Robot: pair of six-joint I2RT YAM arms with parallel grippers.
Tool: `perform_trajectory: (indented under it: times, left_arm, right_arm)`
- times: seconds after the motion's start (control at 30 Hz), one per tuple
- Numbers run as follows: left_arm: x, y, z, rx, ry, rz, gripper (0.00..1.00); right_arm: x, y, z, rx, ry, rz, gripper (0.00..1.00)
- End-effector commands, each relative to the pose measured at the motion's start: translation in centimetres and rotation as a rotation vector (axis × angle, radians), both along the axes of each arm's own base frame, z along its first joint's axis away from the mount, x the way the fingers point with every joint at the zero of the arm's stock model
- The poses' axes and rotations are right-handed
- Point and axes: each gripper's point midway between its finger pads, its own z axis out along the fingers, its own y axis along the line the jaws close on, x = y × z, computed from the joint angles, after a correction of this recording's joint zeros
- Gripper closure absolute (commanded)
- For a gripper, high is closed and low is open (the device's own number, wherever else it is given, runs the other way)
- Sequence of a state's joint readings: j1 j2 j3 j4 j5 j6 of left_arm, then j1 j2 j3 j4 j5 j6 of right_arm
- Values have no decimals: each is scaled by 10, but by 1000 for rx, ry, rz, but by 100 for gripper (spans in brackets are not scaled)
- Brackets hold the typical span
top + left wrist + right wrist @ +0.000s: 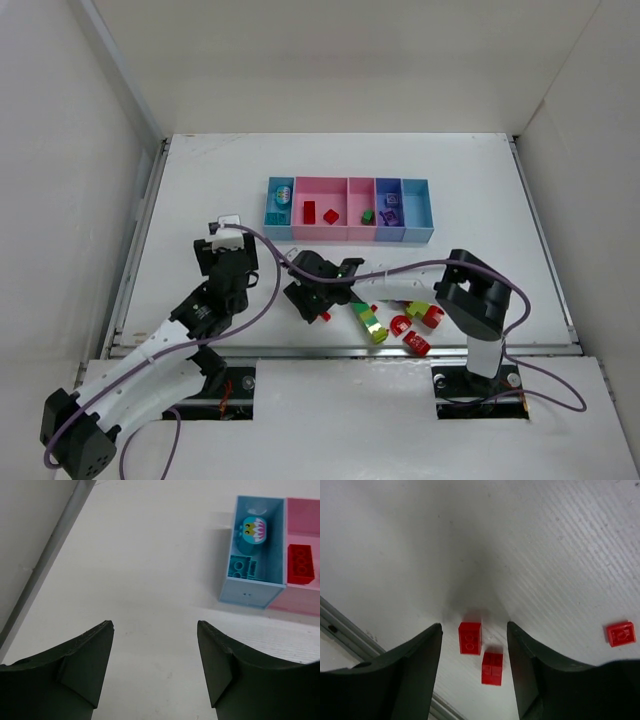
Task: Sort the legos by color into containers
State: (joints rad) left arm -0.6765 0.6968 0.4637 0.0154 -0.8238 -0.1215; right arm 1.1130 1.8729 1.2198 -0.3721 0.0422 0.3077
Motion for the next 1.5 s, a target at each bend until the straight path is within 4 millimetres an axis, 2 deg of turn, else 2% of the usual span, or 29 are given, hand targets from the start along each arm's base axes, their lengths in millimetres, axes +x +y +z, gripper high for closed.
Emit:
perform_trajectory:
  times: [0.0,0.03,0.07,0.1,0.2,0.33,0.43,0.47,0.6,0.7,0.77,0.8,0.83,0.9,0.97,1.0,1.07,1.1,1.17,1.2,1.23,1.27,1.3,1.33,1.4,1.43,1.47]
  left_arm:
    - [-1,16,4,-17,-53,110,35]
    - [-2,19,0,-6,-49,122,35]
    - [-2,21,2,-17,-62,140,35]
    - [-4,27,-4,-1,-61,169,35]
    - [-6,32,-11,10,-64,197,35]
    - [-7,34,-10,13,-67,208,35]
    - [-7,34,-13,5,-70,209,35]
    - [-7,34,-13,5,-70,209,35]
    - [-6,32,-13,1,-67,198,35]
    - [-2,21,-8,2,-56,127,35]
    - [0,14,-4,26,-43,67,35]
    - [2,2,-2,26,-34,-5,35]
    - [2,-1,0,39,-33,-38,35]
    - [4,-7,11,26,-51,-69,35]
    - [5,-7,13,19,-61,-69,35]
    - [6,-11,18,5,-74,-83,35]
    - [7,-14,18,-9,-74,-95,34]
    - [7,-15,17,-11,-73,-104,34]
    - [5,-17,13,-32,-59,-108,32]
    - [5,-17,9,-27,-52,-108,32]
    - [4,-19,7,-35,-43,-117,32]
    - [2,-17,0,-29,-34,-117,32]
    - [2,-17,0,-29,-34,-117,31]
    - [3,-18,2,-34,-42,-117,31]
    - [2,-21,-3,-33,-31,-136,31]
    - [3,-21,-1,-39,-38,-137,31]
    - [4,-23,0,-46,-44,-145,31]
  right_arm:
    - [-10,4,-13,-20,2,29,40]
    - [-12,6,-10,-26,-7,33,42]
    - [-14,1,-18,-56,2,42,42]
    - [-18,3,-18,-57,2,52,43]
    - [-22,1,-23,-76,6,49,51]
    - [-21,1,-23,-77,3,36,80]
    - [-22,-1,-23,-80,15,19,92]
    - [-21,-1,-23,-83,7,15,100]
    - [-16,0,-14,-67,-16,-6,100]
    - [-9,10,7,-21,-42,-26,100]
    - [9,15,30,28,-63,-62,100]
    - [15,13,33,29,-64,-76,100]
    - [27,11,42,55,-64,-100,100]
    - [40,11,60,100,-71,-123,100]
    - [58,13,82,158,-92,-153,100]
    - [69,15,98,193,-110,-158,100]
    - [80,15,118,225,-137,-169,100]
    - [88,17,137,257,-157,-180,100]
    - [101,13,151,273,-171,-207,100]
    - [118,2,157,276,-180,-246,100]
    - [131,-1,171,301,-207,-273,100]
    - [143,-5,172,304,-211,-311,100]
    - [165,-19,176,299,-236,-368,100]
    - [180,-20,181,309,-249,-404,100]
    - [201,-29,179,299,-261,-458,100]
    - [215,-39,174,278,-262,-493,100]
    - [230,-38,169,260,-274,-517,100]
